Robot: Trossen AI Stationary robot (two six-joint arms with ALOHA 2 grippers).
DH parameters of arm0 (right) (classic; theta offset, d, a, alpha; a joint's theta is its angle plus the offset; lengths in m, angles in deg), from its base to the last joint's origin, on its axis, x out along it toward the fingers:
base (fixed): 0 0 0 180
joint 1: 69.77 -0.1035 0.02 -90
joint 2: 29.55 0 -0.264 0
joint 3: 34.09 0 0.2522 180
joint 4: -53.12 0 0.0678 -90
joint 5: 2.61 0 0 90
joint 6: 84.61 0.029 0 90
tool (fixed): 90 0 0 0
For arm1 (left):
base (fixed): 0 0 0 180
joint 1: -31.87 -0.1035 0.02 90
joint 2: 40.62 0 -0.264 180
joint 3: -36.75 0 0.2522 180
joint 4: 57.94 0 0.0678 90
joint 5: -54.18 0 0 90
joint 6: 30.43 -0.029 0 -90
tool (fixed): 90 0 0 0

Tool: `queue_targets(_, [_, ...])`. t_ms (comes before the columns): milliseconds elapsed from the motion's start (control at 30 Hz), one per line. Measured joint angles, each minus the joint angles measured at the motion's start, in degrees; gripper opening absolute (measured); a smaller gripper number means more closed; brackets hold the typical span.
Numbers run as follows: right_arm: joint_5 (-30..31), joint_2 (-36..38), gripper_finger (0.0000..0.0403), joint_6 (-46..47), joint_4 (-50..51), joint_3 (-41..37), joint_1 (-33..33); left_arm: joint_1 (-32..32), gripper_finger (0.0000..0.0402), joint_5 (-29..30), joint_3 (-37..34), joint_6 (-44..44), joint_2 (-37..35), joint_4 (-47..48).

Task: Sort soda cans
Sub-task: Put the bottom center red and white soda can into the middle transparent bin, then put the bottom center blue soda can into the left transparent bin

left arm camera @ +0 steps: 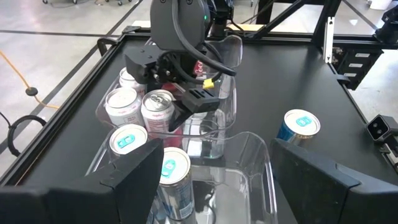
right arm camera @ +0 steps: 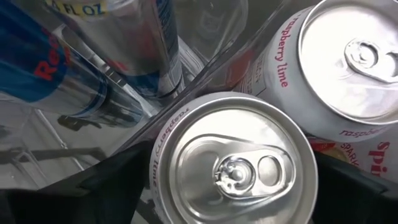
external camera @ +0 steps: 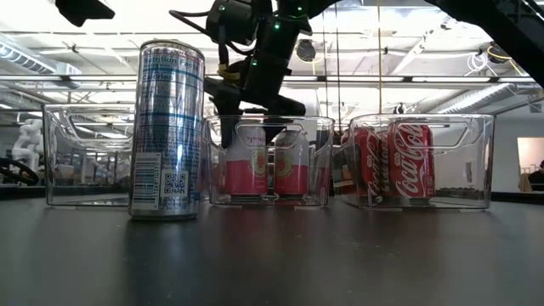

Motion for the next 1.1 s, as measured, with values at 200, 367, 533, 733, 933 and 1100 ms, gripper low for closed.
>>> queue_targets(200, [-0.23, 0.85, 0.0398, 0.58, 1.38, 0.04, -0.02, -0.01, 0.0304, 0.00, 0.00, 0.00, -0.01, 0.00])
queue_targets(367, [-0.21, 4.32, 0.0393, 0.65, 2.85, 0.07, -0.02, -0.01, 0.0304, 0.00, 0.00, -0.02, -0.02, 0.00])
queue_targets(533, [-0.23, 9.68, 0.0394, 2.63, 3.20, 0.09, -0.36, -0.01, 0.0304, 0.00, 0.00, -0.02, -0.01, -0.02])
queue_targets(733, [-0.45, 15.69, 0.0393, 9.21, 4.97, 0.11, -3.11, 0.00, 0.0304, 0.02, 0.00, -0.04, 0.00, -0.02])
queue_targets(933, [0.01, 18.08, 0.0393, 13.00, 5.09, 0.11, -8.86, 0.00, 0.0304, 0.02, 0.00, -0.04, -0.02, -0.02])
queue_targets(1100, [-0.27, 17.66, 0.0393, 17.92, 8.33, 0.09, -14.03, 0.00, 0.0304, 0.02, 0.00, -0.07, -0.02, -0.02])
